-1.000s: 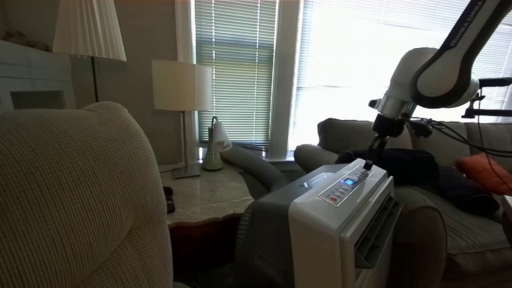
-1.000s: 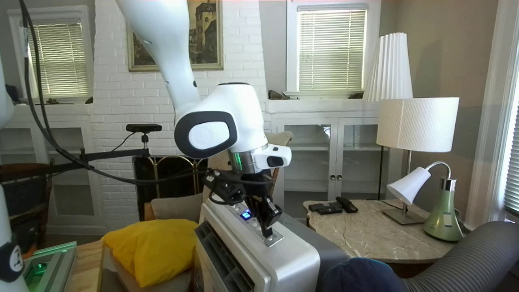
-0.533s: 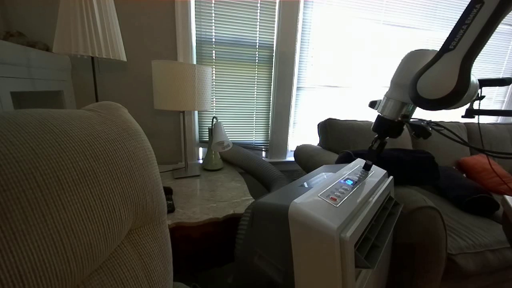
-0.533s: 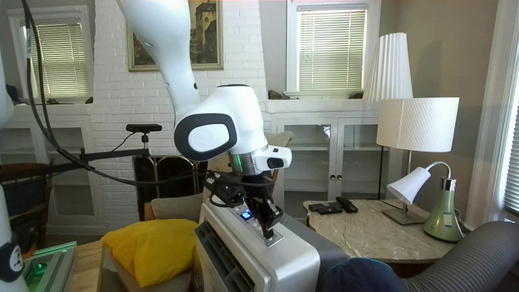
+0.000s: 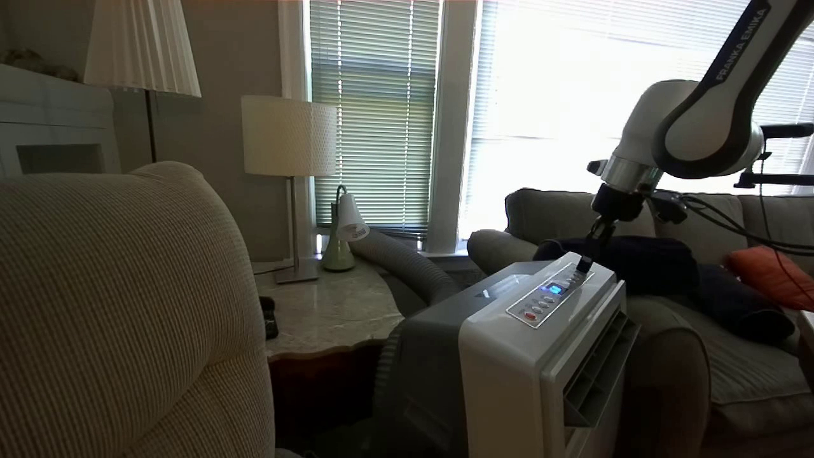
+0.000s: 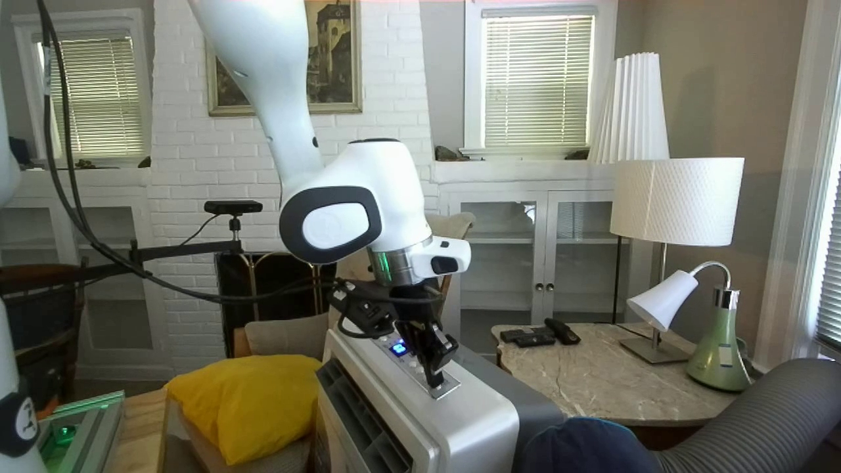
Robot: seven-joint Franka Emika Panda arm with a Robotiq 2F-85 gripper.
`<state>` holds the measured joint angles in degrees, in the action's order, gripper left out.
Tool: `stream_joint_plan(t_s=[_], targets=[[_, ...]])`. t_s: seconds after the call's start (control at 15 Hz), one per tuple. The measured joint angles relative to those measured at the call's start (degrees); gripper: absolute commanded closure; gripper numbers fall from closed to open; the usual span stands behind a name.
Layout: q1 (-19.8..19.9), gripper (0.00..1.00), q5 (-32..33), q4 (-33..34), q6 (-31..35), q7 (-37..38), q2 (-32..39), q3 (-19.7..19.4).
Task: Press a button on the air purifier
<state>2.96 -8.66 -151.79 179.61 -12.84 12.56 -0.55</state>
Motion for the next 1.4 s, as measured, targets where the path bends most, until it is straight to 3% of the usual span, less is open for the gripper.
stream_joint_plan(t_s=[0.2,0.27,0.33,0.6,1.0,1.4], targets=[[-0.2,1.0,3.5,-0.3,0.2,0.8,-0.2,-0.9],[-0.2,0.74,4.7,-0.5,-0.1,0.9,-0.5,-1.7],[-0.2,0.73,5.9,-0.9,-0.4,0.9,-1.1,-2.6],[0.4,0.46,9.8,-3.1,-4.5,0.8,-7.0,-6.2],[1.4,0.04,9.9,-4.7,-17.8,-0.2,-18.8,-6.4],[1.4,0.0,9.9,-5.2,-28.3,-0.9,-27.7,-6.4]])
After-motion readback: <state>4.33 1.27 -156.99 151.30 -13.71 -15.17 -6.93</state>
